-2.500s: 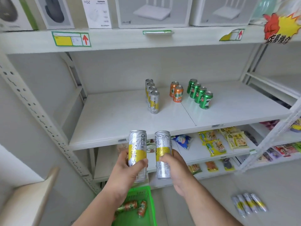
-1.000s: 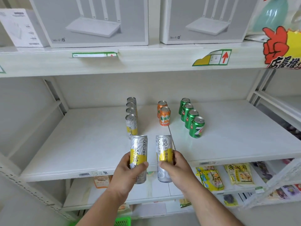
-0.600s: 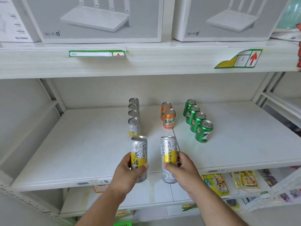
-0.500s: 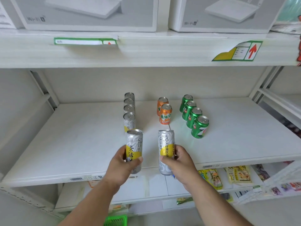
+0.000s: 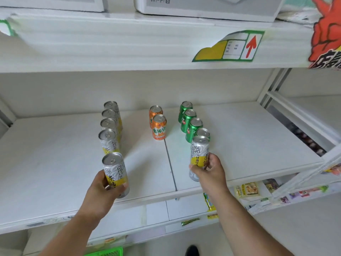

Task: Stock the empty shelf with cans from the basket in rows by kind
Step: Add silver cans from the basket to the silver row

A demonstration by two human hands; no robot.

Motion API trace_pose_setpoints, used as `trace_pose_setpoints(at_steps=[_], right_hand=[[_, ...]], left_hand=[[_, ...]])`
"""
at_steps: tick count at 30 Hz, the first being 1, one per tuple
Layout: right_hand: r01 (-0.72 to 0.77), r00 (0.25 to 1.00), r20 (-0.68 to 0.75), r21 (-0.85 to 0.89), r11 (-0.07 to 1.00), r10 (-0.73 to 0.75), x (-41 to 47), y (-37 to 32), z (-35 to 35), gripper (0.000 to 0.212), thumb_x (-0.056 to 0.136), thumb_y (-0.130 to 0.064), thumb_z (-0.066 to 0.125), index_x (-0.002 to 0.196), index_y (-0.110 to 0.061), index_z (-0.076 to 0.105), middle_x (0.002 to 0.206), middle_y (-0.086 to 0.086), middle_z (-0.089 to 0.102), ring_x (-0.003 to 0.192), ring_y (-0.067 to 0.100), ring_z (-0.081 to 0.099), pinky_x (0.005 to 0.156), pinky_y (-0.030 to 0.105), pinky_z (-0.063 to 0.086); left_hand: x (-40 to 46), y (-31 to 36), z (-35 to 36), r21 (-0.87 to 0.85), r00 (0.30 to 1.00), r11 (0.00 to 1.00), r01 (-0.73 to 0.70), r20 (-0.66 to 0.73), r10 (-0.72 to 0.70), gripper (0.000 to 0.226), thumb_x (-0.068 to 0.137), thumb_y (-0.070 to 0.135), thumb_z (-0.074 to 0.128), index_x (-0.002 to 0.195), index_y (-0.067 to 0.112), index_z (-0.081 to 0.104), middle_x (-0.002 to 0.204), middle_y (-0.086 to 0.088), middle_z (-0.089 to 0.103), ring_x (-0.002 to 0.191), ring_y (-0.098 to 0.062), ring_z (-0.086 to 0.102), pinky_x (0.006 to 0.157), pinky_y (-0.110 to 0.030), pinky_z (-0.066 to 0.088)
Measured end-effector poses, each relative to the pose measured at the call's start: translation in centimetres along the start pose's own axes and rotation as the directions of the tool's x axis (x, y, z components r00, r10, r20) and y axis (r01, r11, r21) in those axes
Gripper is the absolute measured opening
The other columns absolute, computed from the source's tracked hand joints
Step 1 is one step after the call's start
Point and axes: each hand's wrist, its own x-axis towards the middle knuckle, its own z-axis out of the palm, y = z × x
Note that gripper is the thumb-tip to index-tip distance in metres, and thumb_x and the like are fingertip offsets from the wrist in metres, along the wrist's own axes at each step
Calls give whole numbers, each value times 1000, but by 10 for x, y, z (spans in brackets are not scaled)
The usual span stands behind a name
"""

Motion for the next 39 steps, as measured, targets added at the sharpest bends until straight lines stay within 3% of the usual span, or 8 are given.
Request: trace_pose_setpoints(at_steps=[6,15,23,27,29,31,34,39], right_hand=[[-17,987,-163,-36,999,11,44,17,-45,47,80,-3,82,119,-14,58,102,3,74,83,14,70,72,26,53],[-51,980,-199,-116,992,27,65,33,-52,51,80,0,82,121,-12,54,102,2,72,75,3,68,58,7,49],[-106,985,-159,-205,973,74,72,38,-57,62,70,-25,90,121,-20,55,106,-2,74,98,22,73,92,45,60],[-192,935,-330,-166,967,129,17,22,-38,66,88,-20,80,142,-9,46,139,11,58,131,32,56,105,36,43],[-98,906,-422,-127,987,35,-23,18,-18,54,92,-16,74,140,-11,49,139,10,59,128,29,58,105,36,44],[18,939,-337,-140,990,-65,-54,18,11,39,93,-11,71,129,-14,56,129,5,65,116,23,64,102,37,50],[53,997,56,-143,988,-45,-69,17,63,33,96,-12,68,128,-18,61,127,-1,68,114,9,65,105,33,52],[2,829,539,-274,962,151,-61,-7,129,49,107,-22,51,155,-16,45,155,-7,48,144,8,45,116,21,31]], left_hand=[[14,0,10,46,999,999,1,-32,1,44,80,11,83,115,27,61,105,6,74,102,-13,68,83,-29,49],[19,19,40,56,999,997,-49,-6,50,43,83,10,80,116,28,60,105,7,72,96,-1,66,76,-15,46],[20,20,44,33,998,998,-60,19,60,44,81,12,83,113,32,61,104,5,73,99,-9,68,82,-21,51],[18,16,41,6,998,998,-58,39,58,46,80,11,83,116,31,62,105,4,74,100,-13,69,88,-27,55],[16,12,39,-3,997,998,-65,40,65,47,80,11,83,117,30,62,105,4,74,100,-14,69,89,-28,55],[15,9,35,-1,997,998,-64,40,64,47,79,12,83,117,30,61,105,4,74,101,-18,69,92,-34,56],[12,4,26,-9,998,998,-60,34,61,47,79,12,84,116,28,61,105,3,74,100,-19,69,92,-36,56],[7,-2,11,-11,998,998,-65,14,65,44,79,7,82,114,23,60,103,-1,73,95,-17,70,83,-30,55]])
